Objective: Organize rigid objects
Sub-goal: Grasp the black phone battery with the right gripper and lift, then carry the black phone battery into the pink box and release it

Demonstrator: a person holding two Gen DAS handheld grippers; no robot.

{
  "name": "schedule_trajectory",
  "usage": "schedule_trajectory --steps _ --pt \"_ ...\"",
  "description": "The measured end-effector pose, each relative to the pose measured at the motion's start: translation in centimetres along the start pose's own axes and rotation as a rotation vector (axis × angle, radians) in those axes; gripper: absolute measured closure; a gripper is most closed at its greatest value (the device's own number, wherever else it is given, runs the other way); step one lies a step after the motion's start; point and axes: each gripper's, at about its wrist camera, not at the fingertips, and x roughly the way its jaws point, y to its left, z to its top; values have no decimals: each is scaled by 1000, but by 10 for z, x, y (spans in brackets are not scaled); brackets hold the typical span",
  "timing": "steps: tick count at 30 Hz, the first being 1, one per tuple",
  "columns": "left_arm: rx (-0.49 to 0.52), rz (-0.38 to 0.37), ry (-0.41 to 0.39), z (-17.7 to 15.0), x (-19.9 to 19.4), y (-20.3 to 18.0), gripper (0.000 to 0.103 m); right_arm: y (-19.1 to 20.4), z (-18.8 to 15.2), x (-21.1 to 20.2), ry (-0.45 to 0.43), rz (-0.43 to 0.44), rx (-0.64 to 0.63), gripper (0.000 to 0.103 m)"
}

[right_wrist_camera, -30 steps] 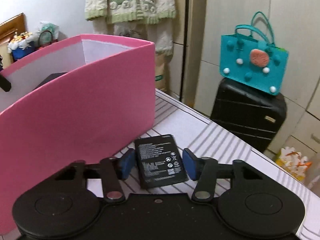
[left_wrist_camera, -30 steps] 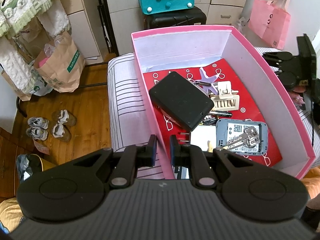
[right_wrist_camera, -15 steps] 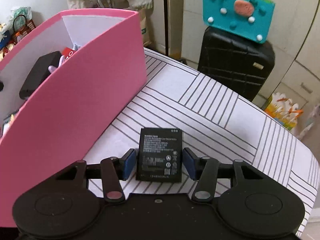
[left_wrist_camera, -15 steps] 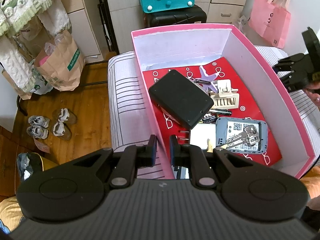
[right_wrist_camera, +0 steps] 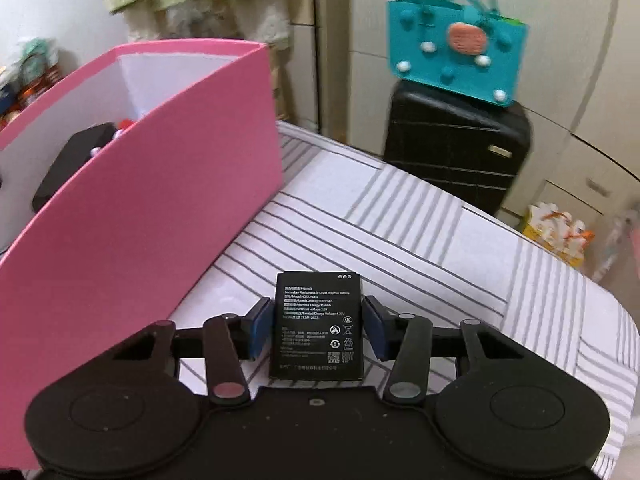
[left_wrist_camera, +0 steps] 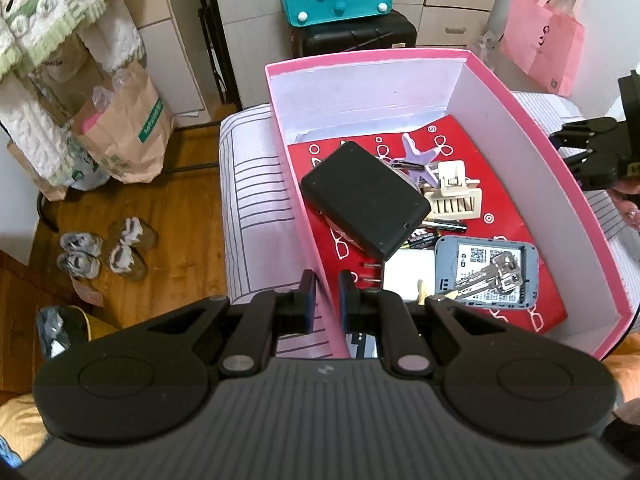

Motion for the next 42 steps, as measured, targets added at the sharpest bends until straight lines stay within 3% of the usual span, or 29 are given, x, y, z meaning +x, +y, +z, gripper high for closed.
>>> schedule_trajectory --steps 4,18,33,42 --pt "13 18 -1 0 0 -3 93 1 -7 -5 -26 -34 0 49" --pt "-4 11 -3 -1 0 -1 93 12 -22 -34 -127 -18 39 49" --pt "-7 -2 -10 -3 0 0 92 29 -14 -78 -229 -20 20 49" --pt "-10 -11 -17 -3 0 1 92 61 1 -119 -372 68 -15 49"
